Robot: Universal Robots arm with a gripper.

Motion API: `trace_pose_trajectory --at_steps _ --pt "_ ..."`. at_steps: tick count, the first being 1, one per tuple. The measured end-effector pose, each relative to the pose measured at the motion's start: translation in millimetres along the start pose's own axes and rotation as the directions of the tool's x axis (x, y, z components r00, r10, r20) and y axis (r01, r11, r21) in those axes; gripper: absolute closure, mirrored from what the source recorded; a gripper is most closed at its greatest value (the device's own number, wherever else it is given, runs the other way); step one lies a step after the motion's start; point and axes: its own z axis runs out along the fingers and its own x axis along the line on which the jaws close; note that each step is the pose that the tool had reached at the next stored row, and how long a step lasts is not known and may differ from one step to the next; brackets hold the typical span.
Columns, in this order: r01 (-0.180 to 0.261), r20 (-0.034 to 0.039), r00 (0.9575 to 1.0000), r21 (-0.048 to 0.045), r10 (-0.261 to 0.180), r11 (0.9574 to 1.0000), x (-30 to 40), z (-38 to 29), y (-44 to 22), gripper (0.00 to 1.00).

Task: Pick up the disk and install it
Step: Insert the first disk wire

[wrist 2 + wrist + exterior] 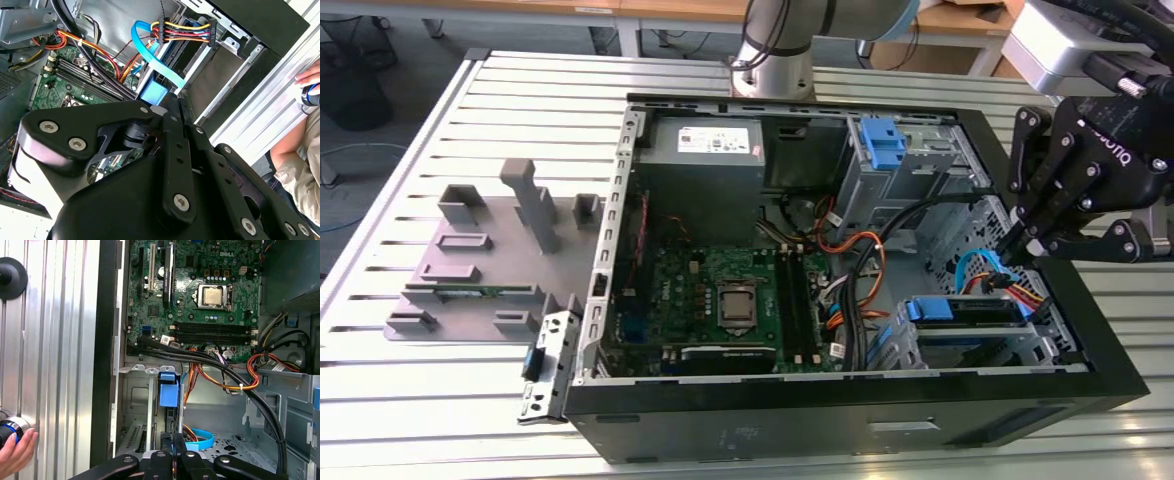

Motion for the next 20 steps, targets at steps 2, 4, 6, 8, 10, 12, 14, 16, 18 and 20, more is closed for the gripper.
trace_pose_trajectory --at_steps 2,4,6,8,10,12,14,16,18,20 --pt "0.000 0.0000 1.0000 0.0000 0.000 1.0000 0.0 0.1 0.0 0.84" --pt "0.000 -0.0002 1.0000 0.0000 0.000 1.0000 0.0 0.5 -0.1 0.84" --pt "0.000 -0.0006 1.0000 0.0000 0.000 1.0000 0.0 0.7 -0.7 0.84" --pt "0.000 -0.0008 1.0000 0.0000 0.000 1.0000 0.1 0.9 -1.5 0.84" --pt "0.000 -0.0003 1.0000 0.0000 0.000 1.0000 0.1 1.4 -3.5 0.84" --pt "0.000 -0.0005 1.0000 0.0000 0.000 1.0000 0.1 1.9 -5.9 0.84" --pt "0.000 -0.0005 1.0000 0.0000 0.000 1.0000 0.2 2.8 -7.9 0.84" --pt "0.000 -0.0009 1.0000 -0.0001 0.000 1.0000 0.2 4.3 -9.1 0.84" --pt "0.000 -0.0012 1.0000 -0.0001 0.000 1.0000 0.3 6.0 -9.4 0.84" --pt "0.000 -0.0014 1.0000 -0.0001 0.000 1.0000 0.8 7.7 -9.7 0.84"
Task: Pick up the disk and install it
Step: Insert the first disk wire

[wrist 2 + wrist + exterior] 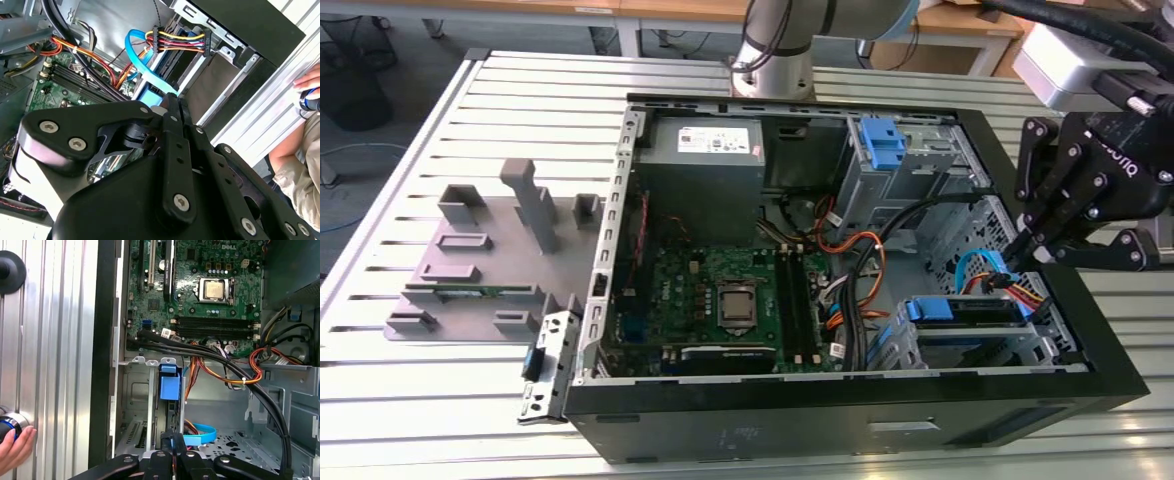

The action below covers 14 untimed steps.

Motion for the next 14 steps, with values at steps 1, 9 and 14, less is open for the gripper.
trace_pose_trajectory --at_steps 1,9,14 --pt "0.000 -0.0001 1.0000 0.0000 0.000 1.0000 0.3 0.9 -0.1 0.84" --pt "0.000 -0.0017 1.0000 -0.0010 0.000 1.0000 1.1 6.9 -2.1 0.84" --pt "0.000 -0.0043 1.0000 -0.0037 0.000 1.0000 2.0 9.1 -3.0 0.84"
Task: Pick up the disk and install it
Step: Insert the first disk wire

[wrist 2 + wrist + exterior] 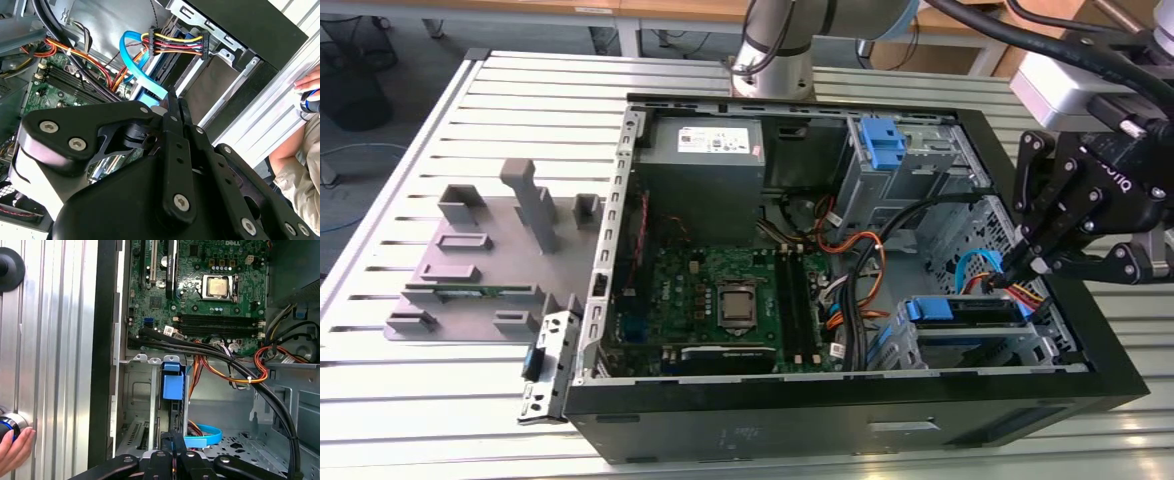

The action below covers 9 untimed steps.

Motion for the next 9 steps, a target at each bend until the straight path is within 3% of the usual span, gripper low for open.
trace_pose_trajectory --at_steps 9 --pt "0.000 -0.0001 1.0000 -0.0006 0.000 1.0000 0.0 0.3 -0.1 0.83"
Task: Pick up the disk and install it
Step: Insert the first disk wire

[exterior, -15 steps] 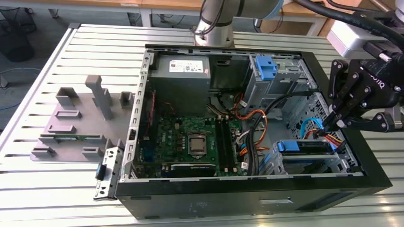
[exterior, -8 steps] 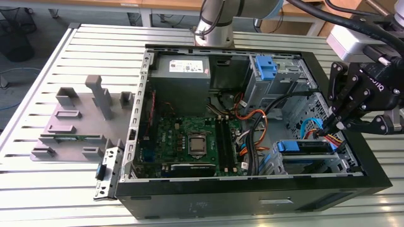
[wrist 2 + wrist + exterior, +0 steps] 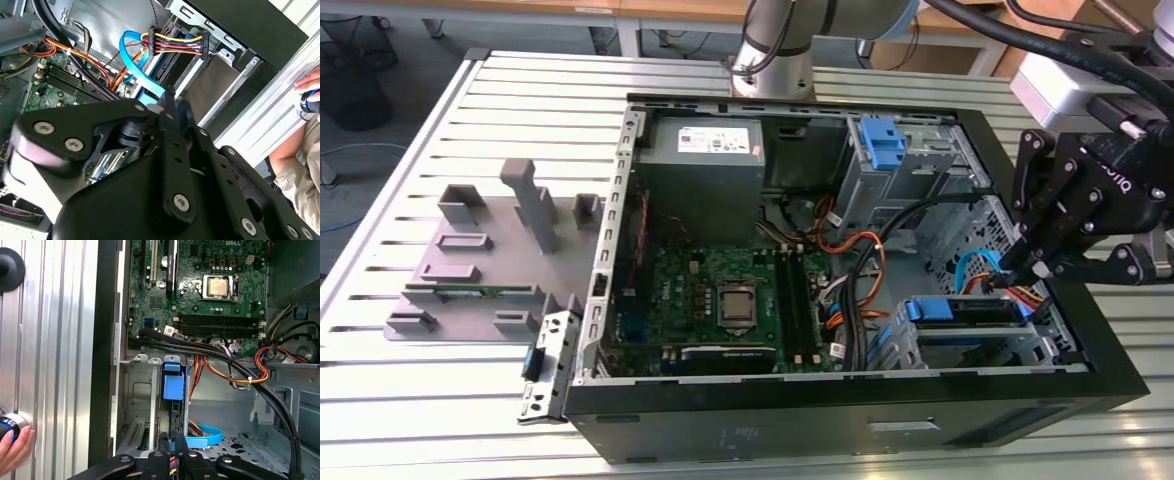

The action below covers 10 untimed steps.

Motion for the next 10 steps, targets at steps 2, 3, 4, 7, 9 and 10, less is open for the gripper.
trace_pose_trajectory --at_steps 2,3,4,7,9,10 --pt "0.000 0.0000 1.0000 0.0000 0.000 1.0000 0.0 0.0 0.0 0.76" --pt "0.000 -0.0001 1.0000 0.0000 0.000 1.0000 0.0 0.0 0.0 0.76" --pt "0.000 -0.0001 1.0000 -0.0001 0.000 1.0000 0.0 0.1 0.0 0.76" --pt "0.000 0.0010 1.0000 -0.0014 0.000 1.0000 0.0 2.5 -1.7 0.76" --pt "0.000 0.0013 1.0000 -0.0029 0.000 1.0000 0.0 4.2 -2.4 0.76" --pt "0.000 0.0012 1.0000 -0.0032 0.000 1.0000 0.0 5.2 -2.4 0.76"
